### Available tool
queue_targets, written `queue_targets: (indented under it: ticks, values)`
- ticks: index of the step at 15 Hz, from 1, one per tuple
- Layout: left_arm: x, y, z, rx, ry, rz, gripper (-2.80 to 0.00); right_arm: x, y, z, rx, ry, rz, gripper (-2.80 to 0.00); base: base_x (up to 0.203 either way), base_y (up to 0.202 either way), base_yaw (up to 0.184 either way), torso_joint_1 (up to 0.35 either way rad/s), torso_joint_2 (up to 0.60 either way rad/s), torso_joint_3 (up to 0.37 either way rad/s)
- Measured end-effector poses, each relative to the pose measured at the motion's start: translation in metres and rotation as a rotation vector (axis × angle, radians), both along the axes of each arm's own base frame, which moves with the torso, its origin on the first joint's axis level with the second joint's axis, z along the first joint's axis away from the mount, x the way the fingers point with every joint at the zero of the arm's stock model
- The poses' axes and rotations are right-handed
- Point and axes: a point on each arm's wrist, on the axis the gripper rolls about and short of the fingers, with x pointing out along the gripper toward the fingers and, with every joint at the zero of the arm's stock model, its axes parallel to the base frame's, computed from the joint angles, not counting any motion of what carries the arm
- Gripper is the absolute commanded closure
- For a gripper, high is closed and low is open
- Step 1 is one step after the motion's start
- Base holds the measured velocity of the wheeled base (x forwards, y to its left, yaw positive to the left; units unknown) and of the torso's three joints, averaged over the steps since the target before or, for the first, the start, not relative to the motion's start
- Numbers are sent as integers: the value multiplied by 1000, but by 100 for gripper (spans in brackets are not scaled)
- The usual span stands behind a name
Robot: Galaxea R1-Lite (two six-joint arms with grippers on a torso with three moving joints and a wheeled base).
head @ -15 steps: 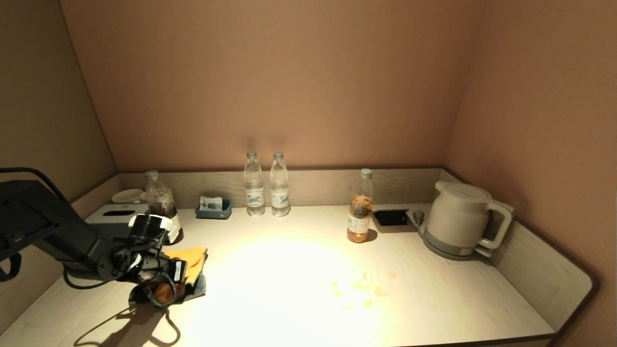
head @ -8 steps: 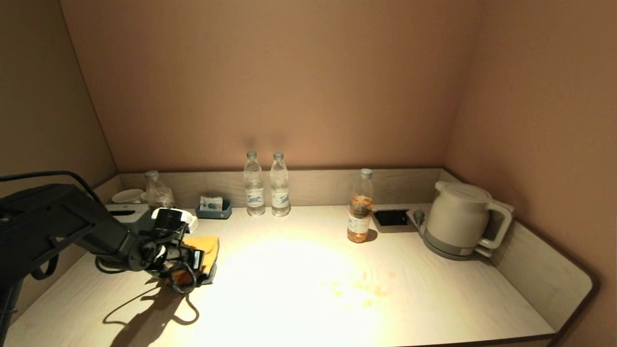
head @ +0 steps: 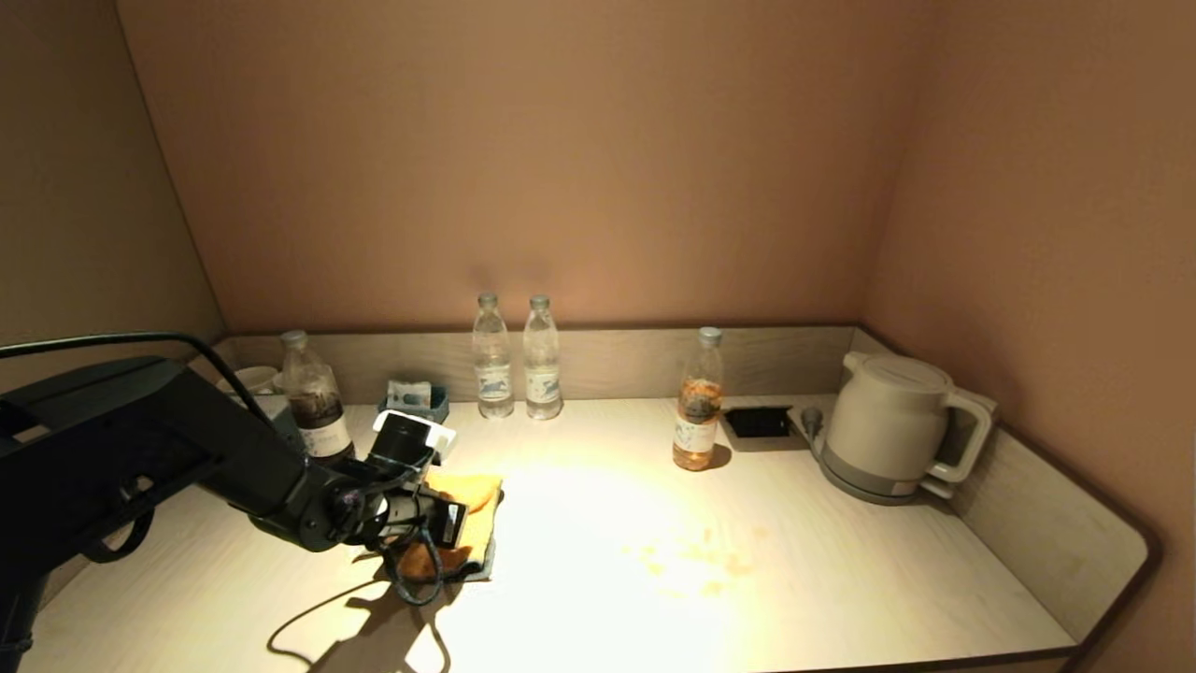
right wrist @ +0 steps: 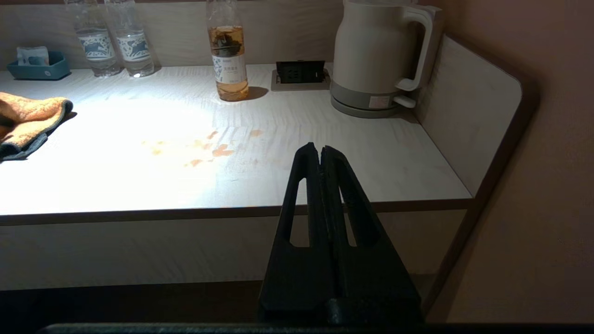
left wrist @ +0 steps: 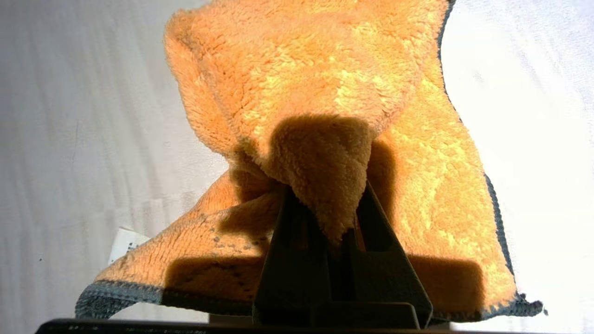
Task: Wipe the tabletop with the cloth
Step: Sweep the stains on the table
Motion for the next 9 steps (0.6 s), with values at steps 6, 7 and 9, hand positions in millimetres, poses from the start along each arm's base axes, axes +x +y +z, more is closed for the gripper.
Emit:
queue_targets:
  ticks: [6,7,9]
  values:
    - [-39,22,-3,67,73,50,0,0,0,0,0,0,1,0,0,0,0,0,0,0]
    - [-42,35,-4,77,86,84,0,0,0,0,0,0,1,0,0,0,0,0,0,0]
    - [-45,65,-6,96,106,169,0,0,0,0,0,0,0,0,0,0,0,0,0,0]
